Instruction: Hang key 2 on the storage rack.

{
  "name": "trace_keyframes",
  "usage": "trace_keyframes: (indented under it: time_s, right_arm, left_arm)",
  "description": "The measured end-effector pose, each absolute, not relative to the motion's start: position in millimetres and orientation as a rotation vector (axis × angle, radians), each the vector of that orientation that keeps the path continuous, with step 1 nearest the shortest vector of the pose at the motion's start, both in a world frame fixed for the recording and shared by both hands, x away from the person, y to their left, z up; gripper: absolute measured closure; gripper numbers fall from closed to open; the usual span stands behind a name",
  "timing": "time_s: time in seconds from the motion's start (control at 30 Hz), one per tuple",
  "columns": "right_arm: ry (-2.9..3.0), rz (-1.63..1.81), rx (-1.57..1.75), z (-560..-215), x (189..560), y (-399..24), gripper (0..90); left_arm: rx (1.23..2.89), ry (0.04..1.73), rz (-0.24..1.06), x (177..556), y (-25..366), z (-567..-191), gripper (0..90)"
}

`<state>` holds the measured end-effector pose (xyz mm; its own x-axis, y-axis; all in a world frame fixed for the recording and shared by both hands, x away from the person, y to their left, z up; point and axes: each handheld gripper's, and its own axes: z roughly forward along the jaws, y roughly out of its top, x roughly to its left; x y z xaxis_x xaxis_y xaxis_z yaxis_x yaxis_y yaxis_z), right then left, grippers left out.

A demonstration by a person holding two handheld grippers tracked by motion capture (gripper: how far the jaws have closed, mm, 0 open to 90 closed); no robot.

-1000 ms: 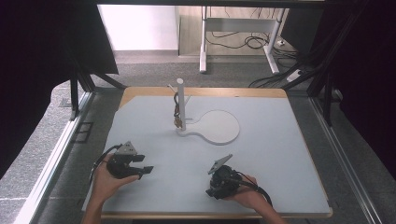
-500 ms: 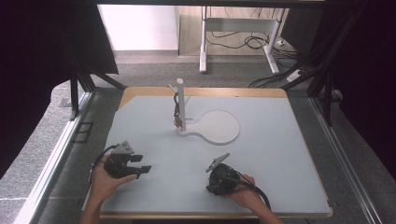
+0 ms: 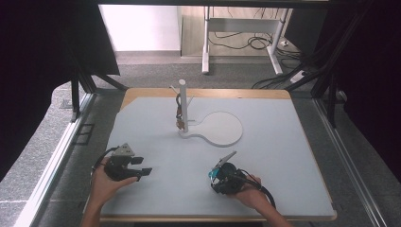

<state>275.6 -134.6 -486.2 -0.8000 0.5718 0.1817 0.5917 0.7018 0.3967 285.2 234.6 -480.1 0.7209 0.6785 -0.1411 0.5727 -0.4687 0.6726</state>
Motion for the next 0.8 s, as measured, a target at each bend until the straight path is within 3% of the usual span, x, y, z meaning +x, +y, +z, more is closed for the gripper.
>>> trace_keyframes:
  time_s: [0.47,0.8]
  right_arm:
    - [-2.786,-0.736,-0.959,-460.0,290.5,-156.0,87.5]
    - [-2.733,-0.722,-0.932,-427.6,322.9,-176.1,87.2]
  left_arm:
    - [2.207,0.941,0.189,285.6,235.1,-480.2,39.9]
    - [2.181,0.937,0.174,286.1,236.8,-479.0,40.2]
